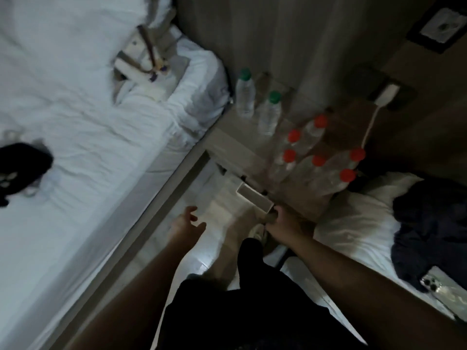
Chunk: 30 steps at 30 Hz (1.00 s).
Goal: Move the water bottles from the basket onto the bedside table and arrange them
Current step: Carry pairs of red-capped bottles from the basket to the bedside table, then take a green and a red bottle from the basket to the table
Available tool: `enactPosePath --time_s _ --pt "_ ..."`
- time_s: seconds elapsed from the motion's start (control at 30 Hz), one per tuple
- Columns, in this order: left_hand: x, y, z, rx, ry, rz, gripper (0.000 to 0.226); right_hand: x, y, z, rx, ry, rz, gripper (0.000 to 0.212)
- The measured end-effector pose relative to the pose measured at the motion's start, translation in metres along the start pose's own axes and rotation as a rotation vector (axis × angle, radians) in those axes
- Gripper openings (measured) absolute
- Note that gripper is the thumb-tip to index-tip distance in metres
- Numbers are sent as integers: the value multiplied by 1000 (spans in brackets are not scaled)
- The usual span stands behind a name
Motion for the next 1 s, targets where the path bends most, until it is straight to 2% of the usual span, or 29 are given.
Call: enactPosePath --time_s 0.13,0.2,0.33,0.47,0.6,0.73,0.83,1.0 --pt "26 -81 -34 86 60 -99 60 -29 -59 -12 150 -3 -168 62" --pt "35 -123 -56 117 92 -160 61 -46 -83 -17 183 5 -258 66" --pt "50 -216 -104 161 139 -304 61 -99 -120 -33 266 47 -285 63" --pt "70 -316 -162 209 209 -403 58 -188 -148 -65 308 24 -325 65" --pt "97 -405 -231 254 359 -518 54 -305 -183 -96 383 -85 -497 64" --pt "112 -464 -287 279 505 -614 52 -398 -233 -129 506 -184 -641 61" --pt "112 -495 -314 296 564 -668 52 -453 -269 -152 617 -237 -722 59" --pt "105 -538 -345 355 641 -760 52 -529 -296 -174 688 -277 -861 59"
Point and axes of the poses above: each hand's wrist, its own z-axis towards the middle knuckle, its own x-axis out of the back of the hand, y = z × x, the point moved 9 cm from there along z, towards the middle knuckle, and after that the axes turned 6 degrees about -y, right-handed, at the moved point
